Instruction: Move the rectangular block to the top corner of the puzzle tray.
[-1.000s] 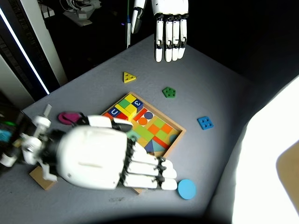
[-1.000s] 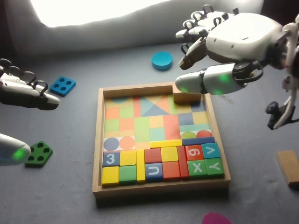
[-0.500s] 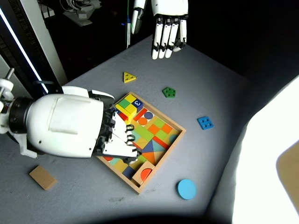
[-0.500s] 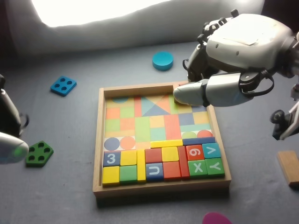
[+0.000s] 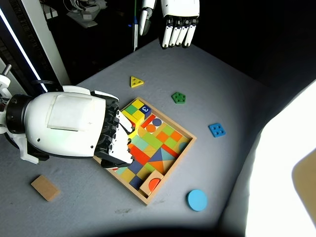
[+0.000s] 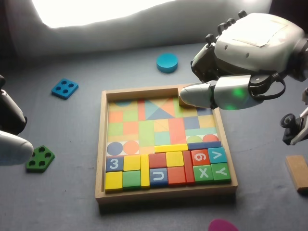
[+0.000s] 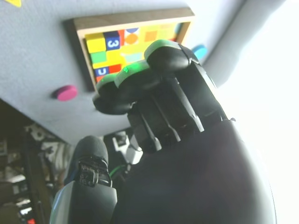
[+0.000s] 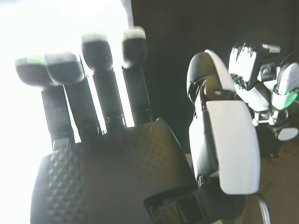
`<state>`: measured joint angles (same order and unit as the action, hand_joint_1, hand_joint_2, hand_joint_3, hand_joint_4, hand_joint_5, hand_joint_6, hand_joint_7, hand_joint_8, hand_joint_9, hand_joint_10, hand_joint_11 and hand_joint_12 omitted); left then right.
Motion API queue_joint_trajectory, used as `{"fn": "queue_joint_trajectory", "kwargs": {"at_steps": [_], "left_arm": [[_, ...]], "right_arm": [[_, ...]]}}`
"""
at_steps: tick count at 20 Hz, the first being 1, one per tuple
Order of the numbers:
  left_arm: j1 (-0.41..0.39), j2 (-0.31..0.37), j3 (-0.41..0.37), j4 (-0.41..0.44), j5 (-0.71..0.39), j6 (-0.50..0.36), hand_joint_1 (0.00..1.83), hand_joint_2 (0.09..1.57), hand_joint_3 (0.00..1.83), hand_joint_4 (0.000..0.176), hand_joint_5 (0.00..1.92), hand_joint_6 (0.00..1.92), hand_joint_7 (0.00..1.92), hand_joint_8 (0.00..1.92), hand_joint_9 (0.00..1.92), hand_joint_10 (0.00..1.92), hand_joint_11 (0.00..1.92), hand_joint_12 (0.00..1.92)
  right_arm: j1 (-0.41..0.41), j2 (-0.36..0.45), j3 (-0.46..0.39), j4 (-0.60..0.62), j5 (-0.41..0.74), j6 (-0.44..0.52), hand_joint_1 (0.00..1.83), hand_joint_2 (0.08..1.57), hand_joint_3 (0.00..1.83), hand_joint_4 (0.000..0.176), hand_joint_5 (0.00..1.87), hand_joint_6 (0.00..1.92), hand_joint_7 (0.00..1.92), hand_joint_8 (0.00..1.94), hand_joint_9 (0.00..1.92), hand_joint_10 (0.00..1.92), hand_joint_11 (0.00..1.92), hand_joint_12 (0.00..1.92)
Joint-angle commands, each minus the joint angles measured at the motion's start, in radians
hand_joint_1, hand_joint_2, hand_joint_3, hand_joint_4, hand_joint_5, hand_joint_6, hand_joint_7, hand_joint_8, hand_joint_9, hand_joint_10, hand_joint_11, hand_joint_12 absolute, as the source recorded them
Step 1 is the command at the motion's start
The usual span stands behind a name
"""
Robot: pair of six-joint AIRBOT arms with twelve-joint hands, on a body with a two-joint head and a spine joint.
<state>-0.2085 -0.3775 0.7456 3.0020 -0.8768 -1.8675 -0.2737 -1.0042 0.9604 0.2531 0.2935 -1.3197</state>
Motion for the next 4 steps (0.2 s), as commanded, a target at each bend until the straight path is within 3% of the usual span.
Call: {"fn": "queue_joint_trajectory", "kwargs": {"at_steps": [1, 4], "left_arm": [[-0.013, 0.001, -0.004, 0.010, 0.079, -0.003, 0.06, 1.32, 0.00, 0.000, 0.82, 1.72, 1.03, 1.75, 1.10, 1.92, 0.95, 1.92], [-0.015, 0.001, -0.007, 0.010, 0.079, -0.003, 0.06, 1.32, 0.00, 0.000, 0.83, 1.79, 1.03, 1.84, 1.13, 1.92, 1.02, 1.92]], "right_arm": [[0.009, 0.004, -0.006, -0.008, 0.114, 0.006, 0.00, 1.24, 0.00, 0.000, 0.91, 1.71, 1.10, 1.58, 1.03, 1.84, 0.75, 1.92], [0.010, 0.004, -0.007, -0.008, 0.115, 0.009, 0.00, 1.25, 0.00, 0.000, 0.88, 1.75, 1.08, 1.62, 1.01, 1.91, 0.77, 1.92]]}}
